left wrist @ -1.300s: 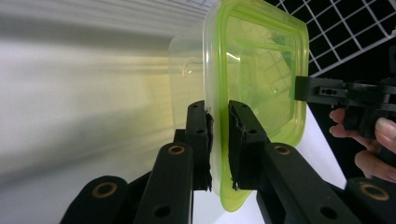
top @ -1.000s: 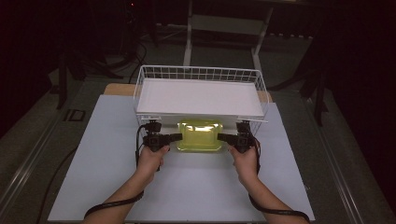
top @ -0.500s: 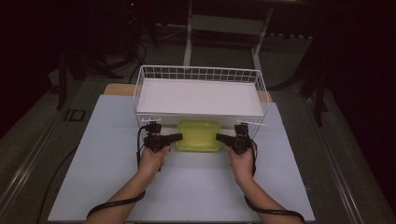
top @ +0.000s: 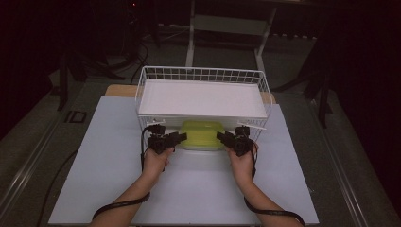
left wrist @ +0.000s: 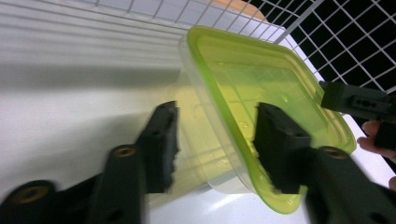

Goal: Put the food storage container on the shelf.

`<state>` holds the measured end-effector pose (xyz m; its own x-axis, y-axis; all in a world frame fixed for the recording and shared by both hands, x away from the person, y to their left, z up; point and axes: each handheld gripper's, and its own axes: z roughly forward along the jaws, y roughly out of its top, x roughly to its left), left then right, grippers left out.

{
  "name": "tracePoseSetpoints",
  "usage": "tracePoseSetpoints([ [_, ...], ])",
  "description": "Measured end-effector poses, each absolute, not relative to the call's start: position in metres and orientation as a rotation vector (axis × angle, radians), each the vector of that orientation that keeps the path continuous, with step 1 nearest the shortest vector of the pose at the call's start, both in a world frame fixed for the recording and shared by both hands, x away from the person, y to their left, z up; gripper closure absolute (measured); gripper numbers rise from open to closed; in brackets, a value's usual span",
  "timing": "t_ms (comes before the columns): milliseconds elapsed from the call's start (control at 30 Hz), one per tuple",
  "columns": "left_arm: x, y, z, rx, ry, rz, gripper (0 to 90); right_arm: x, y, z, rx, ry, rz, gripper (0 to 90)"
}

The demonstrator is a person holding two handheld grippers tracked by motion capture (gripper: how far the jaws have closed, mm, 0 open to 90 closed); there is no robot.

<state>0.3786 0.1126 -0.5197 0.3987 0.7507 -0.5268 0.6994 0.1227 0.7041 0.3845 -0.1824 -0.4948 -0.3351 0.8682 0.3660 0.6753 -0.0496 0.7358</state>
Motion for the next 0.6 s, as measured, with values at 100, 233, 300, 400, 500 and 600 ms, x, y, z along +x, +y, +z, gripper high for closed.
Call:
tracePoseSetpoints([
  [100,0.376,0.113,-0.520,1.602,1.298,0.063,39.1,0.381,-0.182,-0.492,1.629,2.004,1.336,52.0],
  [233,0.369,0.116,-0.516,1.591,1.245,0.119,27.5,0.370,-0.183,-0.484,1.582,2.009,1.332,51.7],
  [300,0.364,0.116,-0.512,1.626,1.217,0.161,24.2,0.368,-0.183,-0.482,1.576,2.013,1.331,51.7],
  [400,0.356,0.116,-0.508,1.644,1.201,0.197,17.4,0.360,-0.184,-0.477,1.556,2.024,1.345,52.0],
  [500,0.349,0.118,-0.505,1.661,1.163,0.192,14.8,0.351,-0.183,-0.472,1.529,2.044,1.354,52.5],
  [600,0.340,0.122,-0.500,1.668,1.146,0.216,14.1,0.345,-0.181,-0.468,1.516,2.060,1.373,54.2],
])
